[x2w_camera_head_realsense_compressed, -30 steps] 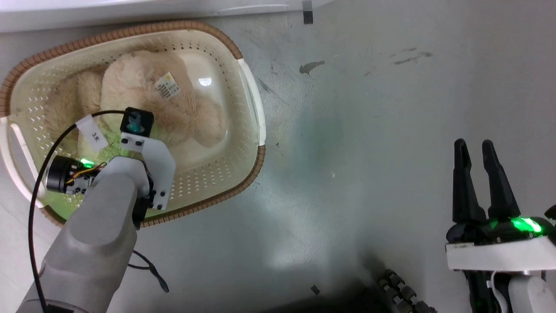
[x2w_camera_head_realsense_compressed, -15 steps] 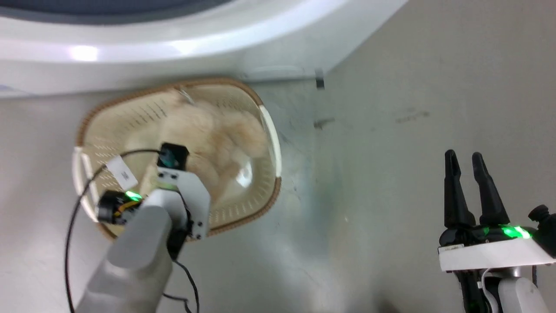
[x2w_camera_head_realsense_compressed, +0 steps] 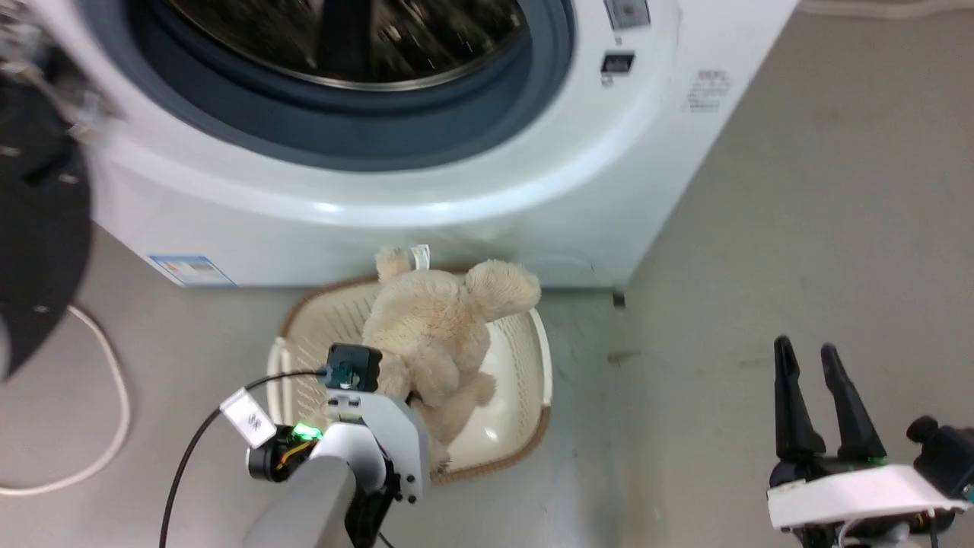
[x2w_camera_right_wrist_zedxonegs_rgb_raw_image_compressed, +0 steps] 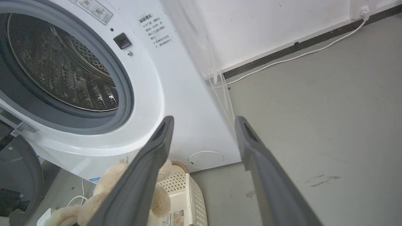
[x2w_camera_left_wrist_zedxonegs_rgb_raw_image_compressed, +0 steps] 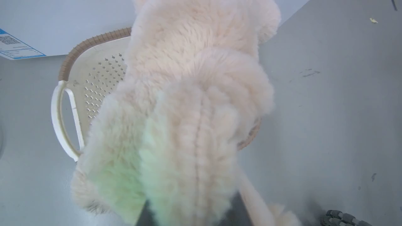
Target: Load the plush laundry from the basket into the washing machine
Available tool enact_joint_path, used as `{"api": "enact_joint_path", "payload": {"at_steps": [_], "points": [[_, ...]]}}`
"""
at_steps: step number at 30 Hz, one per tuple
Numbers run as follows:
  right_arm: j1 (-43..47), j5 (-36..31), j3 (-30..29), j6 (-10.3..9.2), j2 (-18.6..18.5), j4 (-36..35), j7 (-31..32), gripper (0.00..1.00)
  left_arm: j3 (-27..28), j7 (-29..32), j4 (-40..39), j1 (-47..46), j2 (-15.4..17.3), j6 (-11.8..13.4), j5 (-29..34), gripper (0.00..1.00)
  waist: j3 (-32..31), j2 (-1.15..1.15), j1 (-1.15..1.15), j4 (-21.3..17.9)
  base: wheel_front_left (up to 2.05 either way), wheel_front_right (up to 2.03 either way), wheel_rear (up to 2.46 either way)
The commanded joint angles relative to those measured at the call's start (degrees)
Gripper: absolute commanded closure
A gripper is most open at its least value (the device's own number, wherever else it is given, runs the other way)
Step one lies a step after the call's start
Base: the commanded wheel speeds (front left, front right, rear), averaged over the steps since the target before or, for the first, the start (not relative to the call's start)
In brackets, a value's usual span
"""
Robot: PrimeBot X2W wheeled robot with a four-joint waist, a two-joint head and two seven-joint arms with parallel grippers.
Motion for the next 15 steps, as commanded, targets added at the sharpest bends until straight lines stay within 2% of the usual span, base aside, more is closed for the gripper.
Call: {"api": "enact_joint_path", "payload": {"at_steps": [1,8,15], "points": [[0.8,-0.2,-0.2,-0.03,0.0,0.3,-0.2,0.00,0.1,-1.2,-1.1,0.7,-0.2,0.0,-0.1,1.00,-4.6,0.00,0.02,2.8,0.00,0.00,0.00],[3.8,-0.3,-1.1,-0.03,0.0,1.2,-0.2,0.00,1.4,-7.0,-9.8,5.9,-0.9,1.4,-1.8,1.00,-9.6,0.00,0.02,4.8,0.00,0.00,0.00],[5.3,-0.6,-0.8,-0.03,0.0,2.0,-0.2,0.00,2.2,-13.1,-19.8,9.3,-0.6,3.4,-1.3,1.00,-12.1,0.00,0.02,5.1,0.00,0.00,0.00]]}}
